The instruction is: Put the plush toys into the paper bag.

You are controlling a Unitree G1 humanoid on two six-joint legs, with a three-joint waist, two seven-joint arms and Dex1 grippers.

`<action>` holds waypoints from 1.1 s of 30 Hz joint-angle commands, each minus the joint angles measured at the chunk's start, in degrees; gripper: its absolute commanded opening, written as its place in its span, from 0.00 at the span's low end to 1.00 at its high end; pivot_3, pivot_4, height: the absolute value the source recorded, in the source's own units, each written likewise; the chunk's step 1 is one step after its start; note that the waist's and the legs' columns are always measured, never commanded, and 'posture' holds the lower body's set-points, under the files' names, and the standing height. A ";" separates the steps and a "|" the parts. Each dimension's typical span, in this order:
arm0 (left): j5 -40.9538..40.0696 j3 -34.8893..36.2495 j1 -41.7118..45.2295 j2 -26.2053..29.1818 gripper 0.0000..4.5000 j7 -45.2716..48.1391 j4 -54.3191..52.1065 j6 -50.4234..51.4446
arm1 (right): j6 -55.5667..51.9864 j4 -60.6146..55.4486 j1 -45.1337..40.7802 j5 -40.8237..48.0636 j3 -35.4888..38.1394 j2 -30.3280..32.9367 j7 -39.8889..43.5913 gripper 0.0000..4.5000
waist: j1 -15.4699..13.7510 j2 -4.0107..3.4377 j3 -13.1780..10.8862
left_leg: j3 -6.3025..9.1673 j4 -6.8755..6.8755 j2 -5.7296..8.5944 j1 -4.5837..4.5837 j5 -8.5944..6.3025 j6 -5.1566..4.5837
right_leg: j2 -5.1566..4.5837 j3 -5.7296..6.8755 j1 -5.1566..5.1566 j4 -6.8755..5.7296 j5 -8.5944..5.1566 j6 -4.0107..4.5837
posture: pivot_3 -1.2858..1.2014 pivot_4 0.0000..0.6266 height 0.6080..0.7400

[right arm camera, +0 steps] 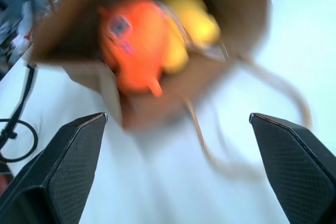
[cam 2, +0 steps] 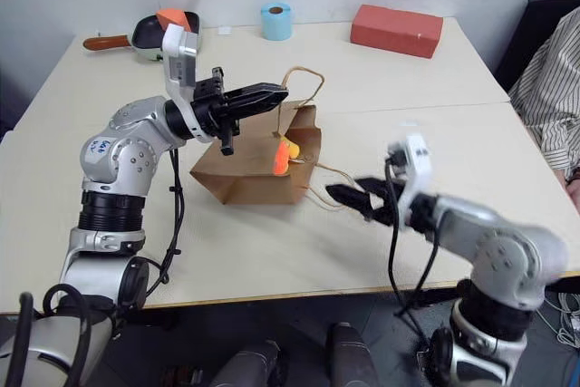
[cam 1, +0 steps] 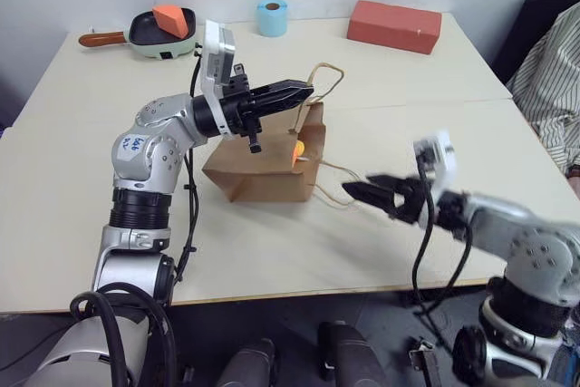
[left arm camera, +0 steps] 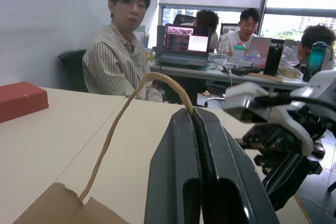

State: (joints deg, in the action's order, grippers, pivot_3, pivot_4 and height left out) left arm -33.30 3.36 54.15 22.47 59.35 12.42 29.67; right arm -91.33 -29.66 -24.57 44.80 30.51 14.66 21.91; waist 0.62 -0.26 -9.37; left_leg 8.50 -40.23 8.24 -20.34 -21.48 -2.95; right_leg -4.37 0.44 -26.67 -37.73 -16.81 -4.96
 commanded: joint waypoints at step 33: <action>0.88 0.59 1.45 0.95 0.00 -0.30 -1.41 -1.51 | 21.63 7.61 -2.01 -0.16 -3.49 -2.44 -5.12 0.01 | 1.01 -0.15 0.07 | -0.23 0.11 0.00 0.15 0.00 0.00 | 0.06 -0.25 -0.04 -0.05 0.00 0.00 | 0.52 0.24 1.00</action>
State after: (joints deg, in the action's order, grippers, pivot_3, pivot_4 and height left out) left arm -32.30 2.83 55.51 23.06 59.34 12.25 29.33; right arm -73.49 -17.37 -26.31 44.37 29.38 10.00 13.71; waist 1.63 -0.40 -9.30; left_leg 8.27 -40.12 8.24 -20.19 -21.48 -2.95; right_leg -4.31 0.20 -26.70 -37.78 -16.81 -4.96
